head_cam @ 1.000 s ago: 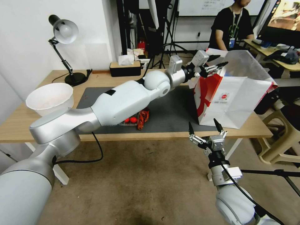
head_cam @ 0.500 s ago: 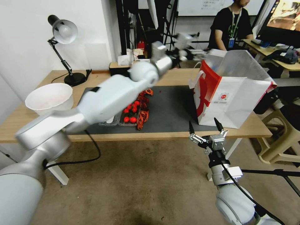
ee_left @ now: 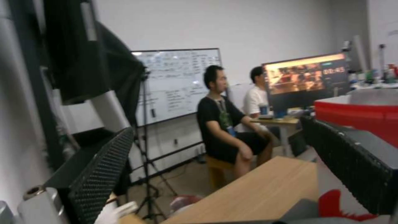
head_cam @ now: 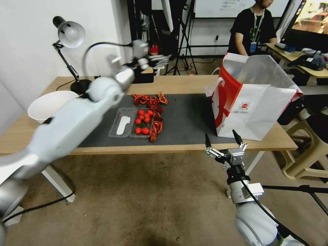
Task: Pick up the trash from the table and place it into the takeout bag.
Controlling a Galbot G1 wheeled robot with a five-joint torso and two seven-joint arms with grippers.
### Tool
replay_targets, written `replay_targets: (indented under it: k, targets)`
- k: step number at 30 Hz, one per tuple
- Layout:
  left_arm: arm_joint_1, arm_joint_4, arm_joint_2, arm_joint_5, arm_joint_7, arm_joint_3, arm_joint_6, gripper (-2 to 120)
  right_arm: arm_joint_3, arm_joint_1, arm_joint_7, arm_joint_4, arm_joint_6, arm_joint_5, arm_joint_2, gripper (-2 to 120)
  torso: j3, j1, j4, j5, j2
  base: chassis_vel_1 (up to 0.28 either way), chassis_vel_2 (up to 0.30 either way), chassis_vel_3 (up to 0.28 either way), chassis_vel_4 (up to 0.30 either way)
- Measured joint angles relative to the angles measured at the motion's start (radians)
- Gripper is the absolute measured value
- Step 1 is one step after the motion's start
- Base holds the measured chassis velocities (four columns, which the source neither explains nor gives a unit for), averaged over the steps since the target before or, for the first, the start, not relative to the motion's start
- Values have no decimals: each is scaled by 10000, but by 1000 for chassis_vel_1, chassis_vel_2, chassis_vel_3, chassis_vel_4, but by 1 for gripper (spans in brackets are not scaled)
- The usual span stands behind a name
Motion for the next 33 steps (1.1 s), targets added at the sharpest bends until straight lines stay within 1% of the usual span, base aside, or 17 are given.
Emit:
replay_targets:
  k: [1,3,4,5,6,7,9,10,11,13,14,18,21,23,25,30,33]
  targets:
    - [612,-346,469,71,-11,-482,54,100,0,-12,-3,27,0,-2,-17,100,0,0,1,-2,0,0,0,0,0]
    - [2397,-1393,1144,400,-190,-1953,139,100,-10,9,-13,33,0,-6,-47,100,0,0,-6,-1,-1,0,0,0,0]
    - [2397,-1393,1144,400,-190,-1953,139,100,-10,9,-13,33,0,-6,-47,100,0,0,-6,-1,-1,0,0,0,0]
    - [3166,-1766,1267,571,-259,-2602,131,100,-31,32,-17,33,0,-6,-47,100,-1,-1,-12,14,0,0,0,0,0]
    - [3996,-2079,1362,765,-356,-3154,118,100,-55,40,-23,28,1,-6,-45,100,0,0,0,8,1,0,0,0,0]
    - [4736,-2391,1491,995,-549,-3567,23,100,-78,45,-30,10,10,-7,-42,100,1,0,0,-14,1,0,0,0,0]
    - [5054,-2516,1545,1107,-625,-3785,-50,100,-87,46,-35,-4,17,-9,-38,100,0,0,-2,-2,1,0,0,0,0]
    - [5680,-2762,1629,1265,-752,-4250,-163,100,-104,54,-47,-18,33,-13,-13,100,-1,-1,0,14,2,0,0,0,0]
    - [5680,-2762,1629,1265,-752,-4250,-163,100,-104,54,-47,-18,33,-13,-13,100,-1,-1,0,14,2,0,0,0,0]
    - [6747,-3135,1681,1496,-980,-4940,-270,100,-142,69,-61,-23,49,-28,31,100,0,0,-6,3,1,0,0,0,0]
    - [6747,-3135,1681,1496,-980,-4940,-270,100,-142,69,-61,-23,49,-28,31,100,0,0,-6,3,1,0,0,0,0]
    - [8065,-3440,1478,1849,-1370,-5743,-381,100,-173,70,-76,-25,78,-44,61,100,0,-1,-4,-2,1,0,0,0,0]
    - [9239,-3640,1151,2260,-1568,-6528,-544,100,-191,67,-91,-42,119,-53,82,100,0,-1,-3,8,1,0,0,0,0]
    - [9588,-3676,1002,2379,-1594,-6831,-611,100,-200,70,-96,-42,127,-62,92,100,0,0,-3,-2,1,0,0,0,0]
    - [10185,-3777,715,2610,-1658,-7316,-723,100,-230,69,-99,-43,135,-87,110,100,0,1,-3,9,1,0,0,0,0]
    - [10861,-3944,321,2982,-1776,-7897,-811,100,-235,25,-100,-38,159,-182,133,100,0,1,-5,6,0,0,0,0,0]
    - [11724,-4132,-157,3361,-1893,-8508,-908,100,-235,-91,-97,-1,180,-246,201,100,0,1,-3,3,0,0,0,0,0]
